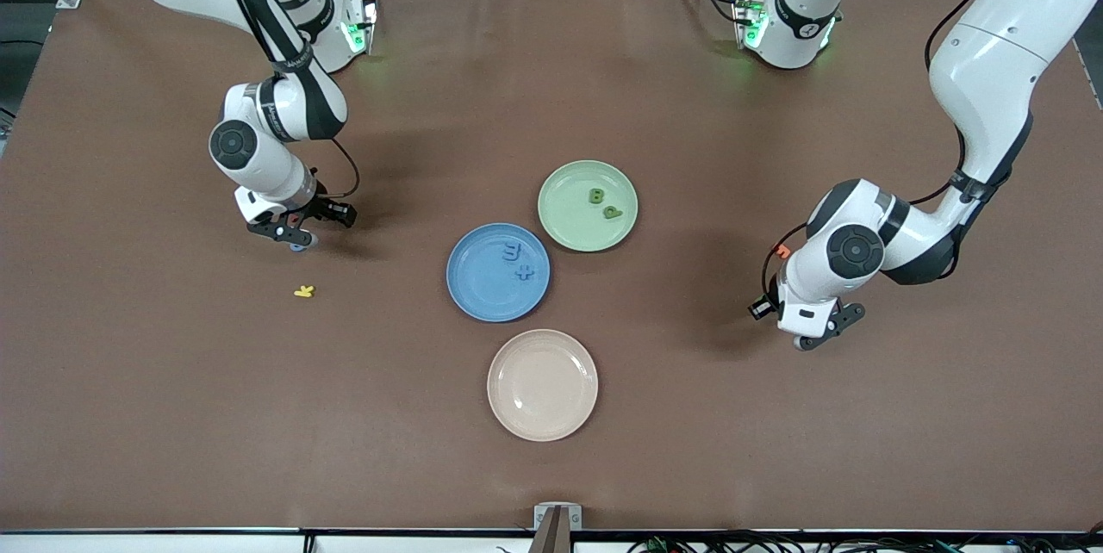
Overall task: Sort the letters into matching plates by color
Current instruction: 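Grasp the green Z with the left gripper while the right gripper grasps blue g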
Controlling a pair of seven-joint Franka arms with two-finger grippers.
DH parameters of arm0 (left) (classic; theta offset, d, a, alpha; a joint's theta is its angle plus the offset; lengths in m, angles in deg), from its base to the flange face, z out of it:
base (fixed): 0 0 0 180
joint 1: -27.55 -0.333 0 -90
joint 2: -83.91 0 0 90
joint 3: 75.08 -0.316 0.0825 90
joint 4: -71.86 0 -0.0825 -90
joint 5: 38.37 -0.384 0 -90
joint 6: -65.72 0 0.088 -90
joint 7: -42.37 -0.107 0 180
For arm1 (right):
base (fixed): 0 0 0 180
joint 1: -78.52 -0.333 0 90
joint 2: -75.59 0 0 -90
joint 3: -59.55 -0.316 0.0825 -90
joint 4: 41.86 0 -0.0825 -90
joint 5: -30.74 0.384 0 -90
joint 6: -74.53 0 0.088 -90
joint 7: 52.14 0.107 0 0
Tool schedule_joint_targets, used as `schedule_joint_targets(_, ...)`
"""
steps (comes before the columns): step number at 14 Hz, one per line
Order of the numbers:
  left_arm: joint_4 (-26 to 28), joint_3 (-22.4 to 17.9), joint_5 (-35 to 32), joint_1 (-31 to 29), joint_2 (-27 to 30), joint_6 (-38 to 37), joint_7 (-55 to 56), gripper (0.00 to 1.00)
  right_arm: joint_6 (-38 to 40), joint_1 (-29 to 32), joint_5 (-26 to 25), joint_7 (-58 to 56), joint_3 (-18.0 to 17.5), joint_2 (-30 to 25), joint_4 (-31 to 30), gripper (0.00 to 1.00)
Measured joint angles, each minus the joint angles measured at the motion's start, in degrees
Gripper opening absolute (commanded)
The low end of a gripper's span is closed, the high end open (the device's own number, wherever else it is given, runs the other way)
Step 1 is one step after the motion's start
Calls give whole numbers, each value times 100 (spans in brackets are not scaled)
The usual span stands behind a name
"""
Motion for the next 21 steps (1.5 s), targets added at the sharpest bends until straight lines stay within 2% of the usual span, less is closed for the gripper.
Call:
schedule_joint_targets(9,-227,909,-8,155,5,-240,-175,0,-269,-209,0,326,-14,1,-164,40)
schedule_joint_targets(14,-410,1170,-10,340,6,-588,-177,0,-293,-204,2,362,-14,-13,-162,24)
schedule_joint_targets(21,-721,1214,-10,917,4,-621,-168,0,-292,-182,2,367,1,-13,-126,22)
